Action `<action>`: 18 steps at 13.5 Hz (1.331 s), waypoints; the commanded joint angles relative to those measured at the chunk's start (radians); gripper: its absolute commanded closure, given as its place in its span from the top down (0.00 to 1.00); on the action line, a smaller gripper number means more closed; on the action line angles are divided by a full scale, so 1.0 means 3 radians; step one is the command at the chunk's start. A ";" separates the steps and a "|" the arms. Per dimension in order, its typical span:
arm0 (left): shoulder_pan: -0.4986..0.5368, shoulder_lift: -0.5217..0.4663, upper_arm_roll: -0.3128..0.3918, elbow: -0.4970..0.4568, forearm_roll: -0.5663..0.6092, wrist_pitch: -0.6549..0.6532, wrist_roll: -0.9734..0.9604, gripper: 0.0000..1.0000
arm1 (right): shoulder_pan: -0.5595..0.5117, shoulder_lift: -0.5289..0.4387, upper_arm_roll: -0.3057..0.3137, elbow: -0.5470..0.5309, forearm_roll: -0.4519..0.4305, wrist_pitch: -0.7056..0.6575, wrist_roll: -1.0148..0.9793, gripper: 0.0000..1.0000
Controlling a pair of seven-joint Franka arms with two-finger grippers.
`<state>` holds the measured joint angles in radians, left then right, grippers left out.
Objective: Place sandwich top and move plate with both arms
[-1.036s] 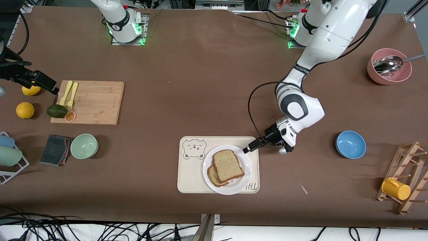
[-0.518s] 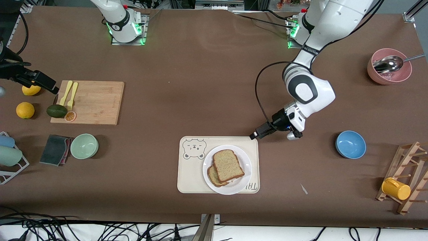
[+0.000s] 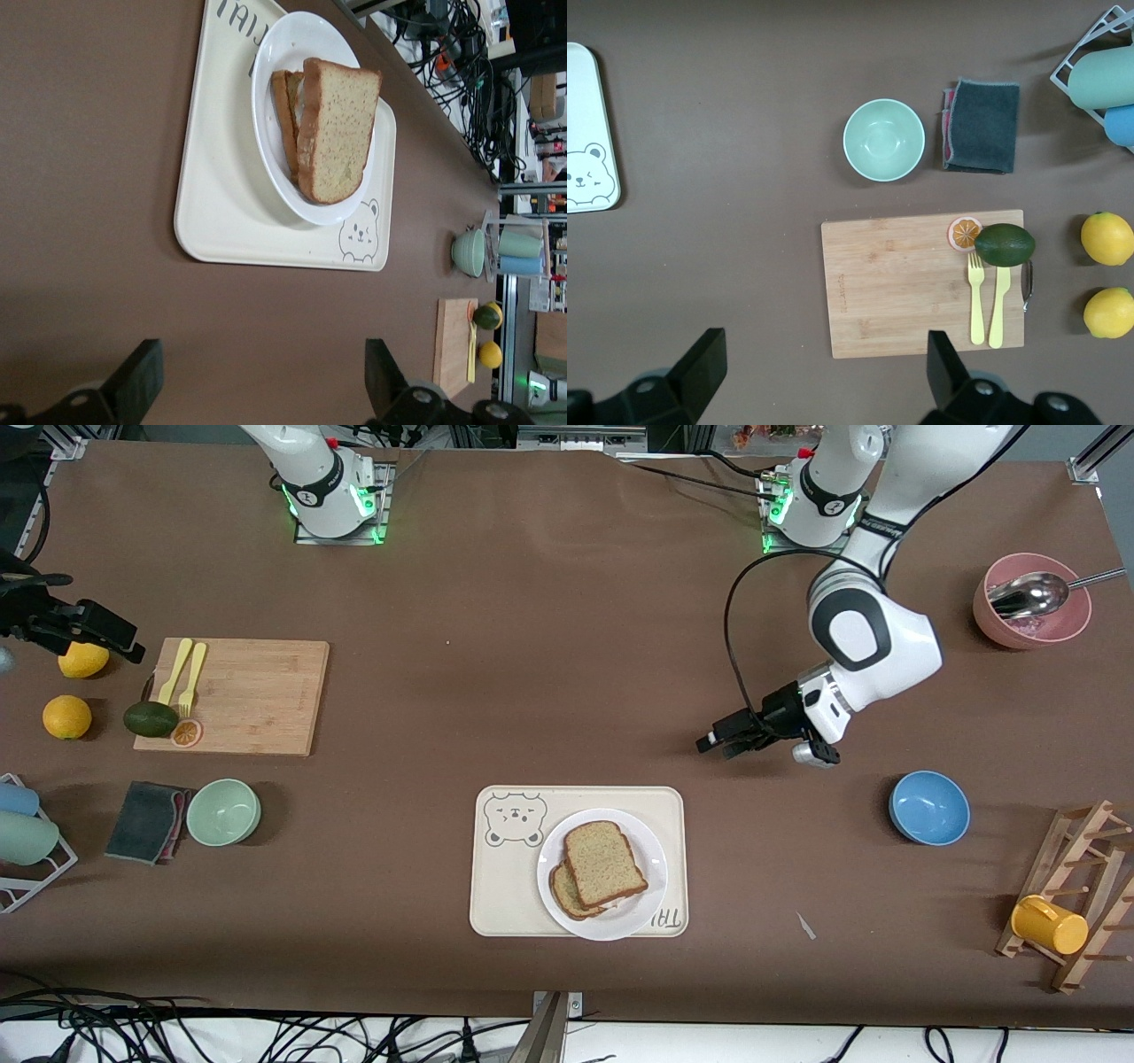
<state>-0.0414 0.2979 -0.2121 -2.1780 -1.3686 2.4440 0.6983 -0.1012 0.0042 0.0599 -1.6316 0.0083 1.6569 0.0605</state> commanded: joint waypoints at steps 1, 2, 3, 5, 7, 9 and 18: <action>0.0194 -0.0261 -0.0009 -0.0175 0.0398 -0.0317 -0.0179 1.00 | -0.0010 -0.0019 -0.0041 0.0075 0.0059 -0.0037 -0.0089 1.00; 0.0194 -0.0262 0.0001 -0.0170 0.0648 -0.0328 -0.0342 1.00 | -0.0010 -0.0014 -0.0036 0.0080 0.0059 -0.0036 -0.0084 1.00; 0.0215 -0.0277 0.0006 -0.0170 0.0929 -0.0374 -0.0516 1.00 | -0.0005 -0.0009 -0.0031 0.0095 0.0059 -0.0036 -0.0049 1.00; 0.0301 -0.0348 0.0022 -0.0144 0.1359 -0.0649 -0.0858 1.00 | 0.0000 -0.0004 -0.0016 0.0141 0.0064 -0.0036 -0.0028 1.00; 0.0312 -0.0435 0.0164 -0.0129 0.1824 -0.0803 -0.1130 1.00 | 0.0000 0.0037 -0.0016 0.0136 0.0064 -0.0041 -0.0043 1.00; 0.0312 -0.0456 0.0272 -0.0113 0.2203 -0.0885 -0.1334 1.00 | 0.0000 0.0057 -0.0016 0.0136 0.0029 -0.0042 -0.0033 1.00; 0.0567 -0.0926 0.0513 0.0539 0.3972 -0.1947 -0.2531 1.00 | 0.0010 0.0057 -0.0005 0.0157 0.0059 0.0009 -0.0028 1.00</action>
<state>0.0983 0.0477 -0.0542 -2.0928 -0.2726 1.9510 0.0011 -0.0983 0.0164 0.0575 -1.6086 0.0094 1.6618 0.0575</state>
